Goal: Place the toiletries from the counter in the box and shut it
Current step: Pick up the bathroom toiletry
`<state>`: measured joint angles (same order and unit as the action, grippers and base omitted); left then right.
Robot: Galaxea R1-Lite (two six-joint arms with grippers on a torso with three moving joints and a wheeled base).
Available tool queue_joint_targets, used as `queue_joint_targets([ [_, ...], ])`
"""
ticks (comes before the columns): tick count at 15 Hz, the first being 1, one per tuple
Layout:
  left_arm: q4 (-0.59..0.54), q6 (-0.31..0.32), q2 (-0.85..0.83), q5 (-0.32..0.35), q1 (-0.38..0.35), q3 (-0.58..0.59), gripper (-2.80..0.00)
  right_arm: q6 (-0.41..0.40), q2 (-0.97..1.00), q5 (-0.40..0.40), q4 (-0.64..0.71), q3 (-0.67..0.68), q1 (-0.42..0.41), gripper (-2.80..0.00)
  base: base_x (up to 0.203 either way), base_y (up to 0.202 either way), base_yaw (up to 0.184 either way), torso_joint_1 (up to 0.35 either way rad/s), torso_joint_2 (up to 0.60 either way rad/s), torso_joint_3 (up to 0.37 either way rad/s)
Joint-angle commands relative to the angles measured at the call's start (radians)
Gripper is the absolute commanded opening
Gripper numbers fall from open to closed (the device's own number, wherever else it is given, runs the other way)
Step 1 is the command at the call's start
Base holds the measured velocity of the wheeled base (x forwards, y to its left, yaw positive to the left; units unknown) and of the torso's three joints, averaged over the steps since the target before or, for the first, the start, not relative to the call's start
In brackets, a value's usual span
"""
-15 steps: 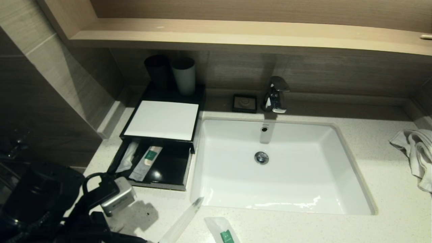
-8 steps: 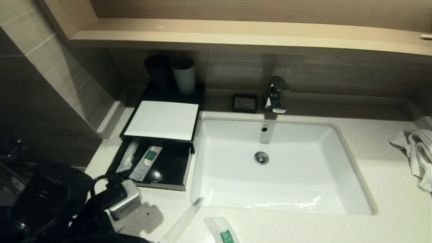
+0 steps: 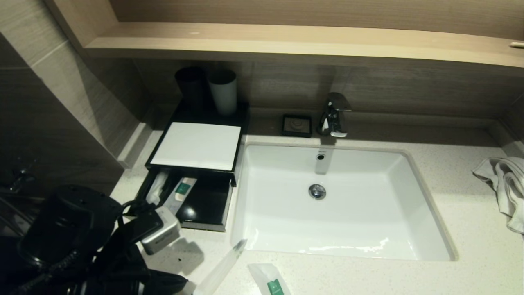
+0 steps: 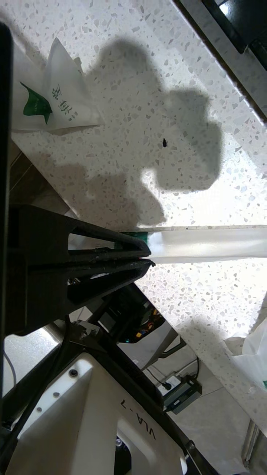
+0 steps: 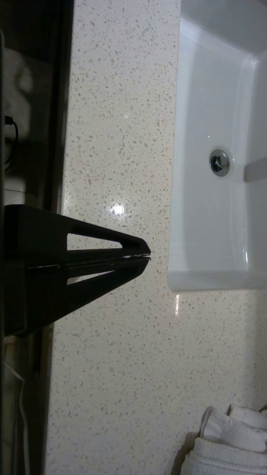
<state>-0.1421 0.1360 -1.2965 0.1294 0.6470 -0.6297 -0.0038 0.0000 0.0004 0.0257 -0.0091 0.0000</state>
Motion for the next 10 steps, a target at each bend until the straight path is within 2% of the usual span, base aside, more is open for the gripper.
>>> queue_joint_targets([
  [1, -0.007, 0.001, -0.022, -0.005, 0.001, -0.026, -2.8, -0.001, 0.0, 0.001, 0.0, 0.0, 0.0, -2.8, 0.0, 0.0, 0.0, 0.0, 0.0, 0.0],
  [3, -0.008, 0.005, -0.047, -0.026, 0.022, -0.051, -2.8, -0.001, 0.0, 0.001, 0.0, 0.0, 0.0, -2.8, 0.0, 0.0, 0.0, 0.0, 0.0, 0.0],
  [6, -0.002, 0.005, -0.101, -0.122, 0.059, -0.082, -2.8, -0.001, 0.0, 0.001, 0.0, 0.0, 0.0, -2.8, 0.0, 0.0, 0.0, 0.0, 0.0, 0.0],
  [10, 0.004, -0.001, -0.046, -0.121, 0.058, -0.035, -2.8, -0.001, 0.0, 0.001, 0.0, 0.0, 0.0, -2.8, 0.0, 0.0, 0.0, 0.0, 0.0, 0.0],
])
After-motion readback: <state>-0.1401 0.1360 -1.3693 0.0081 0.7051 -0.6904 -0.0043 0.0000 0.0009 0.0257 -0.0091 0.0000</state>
